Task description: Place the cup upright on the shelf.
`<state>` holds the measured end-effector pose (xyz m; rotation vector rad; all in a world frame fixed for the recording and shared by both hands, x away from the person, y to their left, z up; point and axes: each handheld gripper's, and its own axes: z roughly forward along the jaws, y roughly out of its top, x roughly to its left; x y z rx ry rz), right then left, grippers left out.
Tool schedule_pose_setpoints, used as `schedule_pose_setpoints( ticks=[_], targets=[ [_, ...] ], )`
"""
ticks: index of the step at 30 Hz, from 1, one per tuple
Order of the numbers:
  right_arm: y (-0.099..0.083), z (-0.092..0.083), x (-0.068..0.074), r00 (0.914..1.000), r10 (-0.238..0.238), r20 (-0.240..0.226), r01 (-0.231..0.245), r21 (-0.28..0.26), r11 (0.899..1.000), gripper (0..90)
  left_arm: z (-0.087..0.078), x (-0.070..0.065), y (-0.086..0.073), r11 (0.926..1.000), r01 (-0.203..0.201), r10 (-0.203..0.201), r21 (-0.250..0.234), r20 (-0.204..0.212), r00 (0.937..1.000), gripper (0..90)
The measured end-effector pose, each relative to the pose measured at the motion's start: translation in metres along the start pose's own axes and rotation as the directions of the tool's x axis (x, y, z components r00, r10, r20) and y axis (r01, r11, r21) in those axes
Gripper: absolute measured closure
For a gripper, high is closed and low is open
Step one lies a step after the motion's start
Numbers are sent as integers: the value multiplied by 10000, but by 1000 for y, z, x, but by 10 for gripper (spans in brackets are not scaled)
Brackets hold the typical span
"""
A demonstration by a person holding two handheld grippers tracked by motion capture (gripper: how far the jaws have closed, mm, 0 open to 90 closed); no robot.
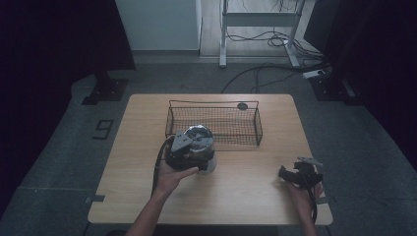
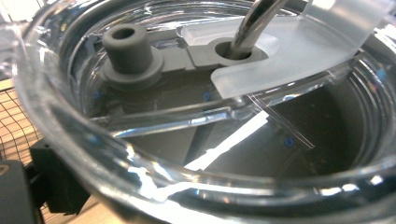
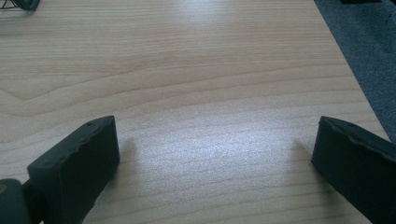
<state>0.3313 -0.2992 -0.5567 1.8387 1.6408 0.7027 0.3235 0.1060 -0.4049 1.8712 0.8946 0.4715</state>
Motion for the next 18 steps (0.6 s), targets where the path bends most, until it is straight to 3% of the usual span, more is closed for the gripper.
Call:
schedule_pose_setpoints(
  ticks=[18],
  targets=[
    [0, 0, 0, 10000, -11, -1, 11, -6, 10000, 7, 13, 14, 15, 10000, 82, -82, 54, -148, 9999, 42]
  ],
)
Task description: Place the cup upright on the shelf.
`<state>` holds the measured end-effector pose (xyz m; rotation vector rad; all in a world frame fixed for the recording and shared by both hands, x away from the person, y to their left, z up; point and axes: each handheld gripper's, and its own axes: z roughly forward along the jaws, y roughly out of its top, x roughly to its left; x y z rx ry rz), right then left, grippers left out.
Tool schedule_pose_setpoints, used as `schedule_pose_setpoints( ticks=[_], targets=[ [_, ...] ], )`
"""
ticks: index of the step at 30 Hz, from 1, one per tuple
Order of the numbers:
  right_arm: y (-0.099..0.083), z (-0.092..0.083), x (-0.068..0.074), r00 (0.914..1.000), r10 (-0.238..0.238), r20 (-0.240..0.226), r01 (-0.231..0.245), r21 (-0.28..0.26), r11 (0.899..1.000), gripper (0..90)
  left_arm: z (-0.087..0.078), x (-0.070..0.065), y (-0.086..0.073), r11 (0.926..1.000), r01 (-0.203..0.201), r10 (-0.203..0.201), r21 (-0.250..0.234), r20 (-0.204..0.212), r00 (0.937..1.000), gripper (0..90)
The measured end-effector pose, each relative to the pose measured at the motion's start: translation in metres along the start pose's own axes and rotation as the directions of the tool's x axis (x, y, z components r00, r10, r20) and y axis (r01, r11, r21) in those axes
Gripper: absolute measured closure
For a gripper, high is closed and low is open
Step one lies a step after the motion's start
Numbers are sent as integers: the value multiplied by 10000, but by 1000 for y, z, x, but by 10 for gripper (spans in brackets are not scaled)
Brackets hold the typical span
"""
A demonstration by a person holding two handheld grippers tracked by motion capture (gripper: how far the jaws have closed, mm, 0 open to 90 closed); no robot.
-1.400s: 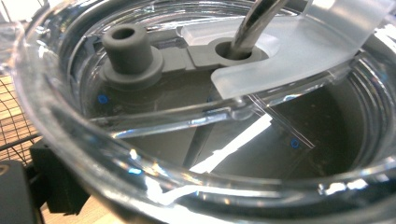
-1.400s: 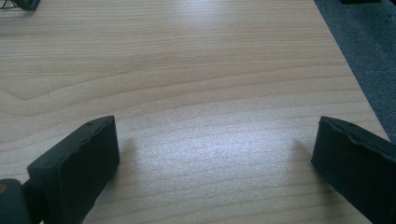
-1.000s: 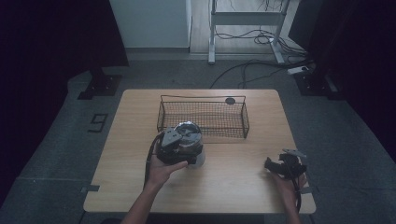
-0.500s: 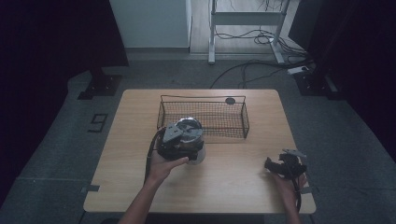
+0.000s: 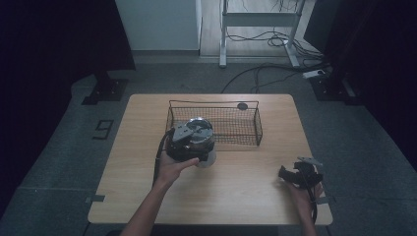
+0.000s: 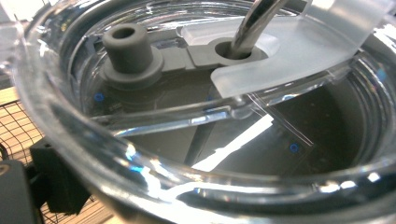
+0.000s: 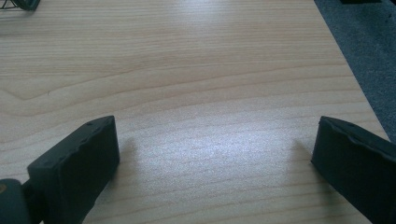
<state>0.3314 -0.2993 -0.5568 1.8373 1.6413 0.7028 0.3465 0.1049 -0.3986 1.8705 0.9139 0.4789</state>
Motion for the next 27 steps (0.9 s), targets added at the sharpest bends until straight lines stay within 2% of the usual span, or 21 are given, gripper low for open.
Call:
schedule_pose_setpoints(
  ticks=[16, 27],
  targets=[
    [0, 0, 0, 10000, -8, -3, 8, 22, 10000, 7, 2, 7, 11, 10000, 77, -78, -47, -196, 9998, 42],
    [0, 0, 0, 10000, -8, -3, 8, 26, 10000, 7, 2, 5, 26, 9999, -122, 120, -97, -279, 9995, 42]
  ],
)
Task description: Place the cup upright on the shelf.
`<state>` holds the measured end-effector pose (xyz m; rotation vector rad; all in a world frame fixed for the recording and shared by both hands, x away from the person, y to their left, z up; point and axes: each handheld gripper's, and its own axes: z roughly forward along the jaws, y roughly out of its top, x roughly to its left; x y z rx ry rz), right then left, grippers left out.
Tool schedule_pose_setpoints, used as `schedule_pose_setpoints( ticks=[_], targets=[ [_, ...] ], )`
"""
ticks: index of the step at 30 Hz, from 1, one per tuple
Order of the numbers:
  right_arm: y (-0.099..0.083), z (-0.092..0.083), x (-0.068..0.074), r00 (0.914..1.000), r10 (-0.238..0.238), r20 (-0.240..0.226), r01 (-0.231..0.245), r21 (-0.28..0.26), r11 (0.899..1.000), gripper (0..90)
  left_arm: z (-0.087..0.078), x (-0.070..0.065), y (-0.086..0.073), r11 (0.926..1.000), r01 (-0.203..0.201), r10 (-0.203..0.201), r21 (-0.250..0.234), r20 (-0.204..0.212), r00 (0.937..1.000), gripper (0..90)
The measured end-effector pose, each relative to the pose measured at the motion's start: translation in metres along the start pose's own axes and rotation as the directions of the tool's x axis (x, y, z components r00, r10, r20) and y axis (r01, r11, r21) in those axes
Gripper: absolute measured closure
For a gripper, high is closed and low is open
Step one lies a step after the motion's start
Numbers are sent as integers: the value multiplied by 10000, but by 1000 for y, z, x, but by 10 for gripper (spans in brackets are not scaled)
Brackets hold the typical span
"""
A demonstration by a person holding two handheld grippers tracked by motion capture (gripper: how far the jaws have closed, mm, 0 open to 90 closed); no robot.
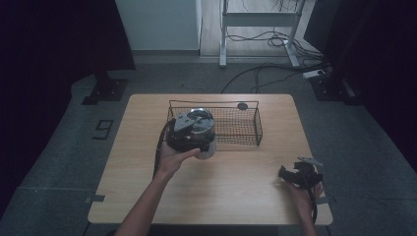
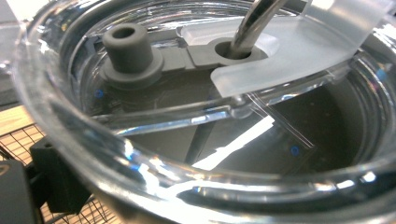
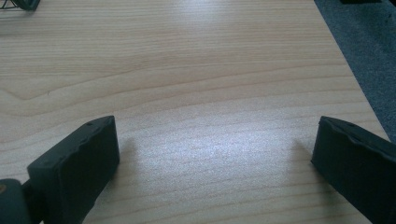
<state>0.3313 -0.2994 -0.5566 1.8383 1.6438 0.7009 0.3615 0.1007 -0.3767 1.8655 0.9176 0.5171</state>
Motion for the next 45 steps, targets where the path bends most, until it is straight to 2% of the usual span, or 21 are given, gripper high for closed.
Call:
schedule_pose_setpoints(
  ticks=[8, 22, 31, 35, 45],
  targets=[
    [0, 0, 0, 10000, -16, 3, 16, 2, 10000, 7, 3, 4, 6, 10000, 81, -81, -13, -19, 10000, 42],
    [0, 0, 0, 10000, -19, -2, 19, -30, 10000, 7, 2, 17, 23, 9996, 251, -256, -155, -312, 9992, 42],
    [0, 0, 0, 10000, -15, -2, 15, -29, 10000, 7, 7, 19, 28, 9998, 183, -186, -78, -403, 9990, 42],
    [0, 0, 0, 10000, -19, -3, 19, -30, 10000, 7, 8, 22, 33, 9995, 286, -290, -101, -327, 9990, 42],
    [0, 0, 0, 10000, -5, -1, 5, -35, 10000, 7, 15, 28, 42, 9993, 359, -363, -101, -468, 9982, 42]
  ],
)
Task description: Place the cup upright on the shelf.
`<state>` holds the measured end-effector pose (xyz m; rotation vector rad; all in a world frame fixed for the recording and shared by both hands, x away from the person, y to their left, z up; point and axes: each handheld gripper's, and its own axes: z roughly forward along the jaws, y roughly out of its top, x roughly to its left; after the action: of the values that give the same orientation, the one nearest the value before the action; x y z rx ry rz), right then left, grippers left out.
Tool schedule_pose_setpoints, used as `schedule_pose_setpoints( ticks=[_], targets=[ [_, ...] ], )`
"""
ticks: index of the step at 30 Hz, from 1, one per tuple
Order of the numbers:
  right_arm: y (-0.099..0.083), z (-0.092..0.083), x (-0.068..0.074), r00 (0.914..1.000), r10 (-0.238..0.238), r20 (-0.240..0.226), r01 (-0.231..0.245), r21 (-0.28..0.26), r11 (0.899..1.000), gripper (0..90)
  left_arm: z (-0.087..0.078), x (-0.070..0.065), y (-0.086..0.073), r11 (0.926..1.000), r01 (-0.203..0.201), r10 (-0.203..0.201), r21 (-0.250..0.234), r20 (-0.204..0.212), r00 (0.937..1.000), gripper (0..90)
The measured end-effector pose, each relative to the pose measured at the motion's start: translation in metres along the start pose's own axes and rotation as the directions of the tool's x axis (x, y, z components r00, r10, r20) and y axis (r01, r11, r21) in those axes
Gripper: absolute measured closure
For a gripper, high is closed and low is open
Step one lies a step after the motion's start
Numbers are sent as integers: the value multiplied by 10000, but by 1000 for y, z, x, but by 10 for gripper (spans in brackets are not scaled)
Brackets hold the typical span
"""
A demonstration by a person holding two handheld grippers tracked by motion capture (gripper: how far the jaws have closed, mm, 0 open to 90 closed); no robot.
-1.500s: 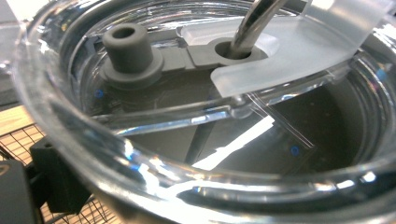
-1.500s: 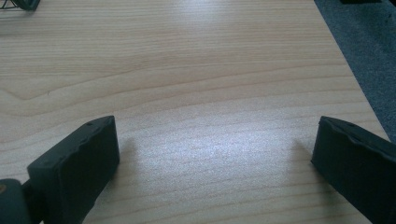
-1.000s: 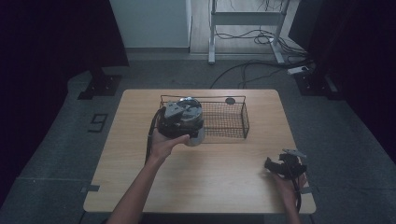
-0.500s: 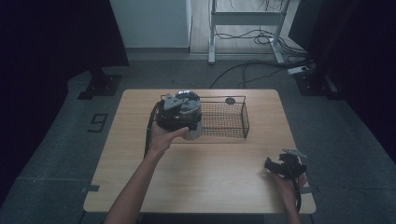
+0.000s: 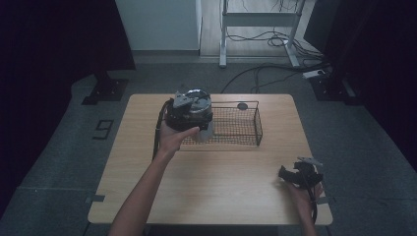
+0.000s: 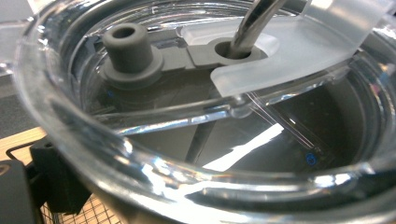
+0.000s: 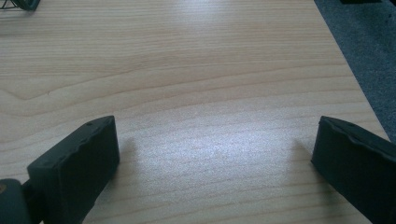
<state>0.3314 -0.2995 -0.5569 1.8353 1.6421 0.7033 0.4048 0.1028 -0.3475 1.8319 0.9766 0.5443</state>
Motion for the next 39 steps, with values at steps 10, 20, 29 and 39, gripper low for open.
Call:
schedule_pose_setpoints(
  ticks=[10, 20, 29, 39],
  targets=[
    [0, 0, 0, 10000, -8, 1, 8, -7, 10000, 7, 9, 9, 8, 9994, 343, -342, 58, -132, 9993, 43],
    [0, 0, 0, 10000, -5, 4, 5, -11, 10000, 7, 19, 15, 16, 9998, 79, -70, 202, -440, 9990, 42],
    [0, 0, 0, 10000, 5, 6, -5, -12, 10000, 7, 28, 21, 20, 9996, 66, -51, 280, -555, 9984, 42],
    [0, 0, 0, 10000, -1, 3, 1, -17, 10000, 7, 42, 22, 20, 9994, 138, -121, 305, -566, 9983, 42]
  ],
)
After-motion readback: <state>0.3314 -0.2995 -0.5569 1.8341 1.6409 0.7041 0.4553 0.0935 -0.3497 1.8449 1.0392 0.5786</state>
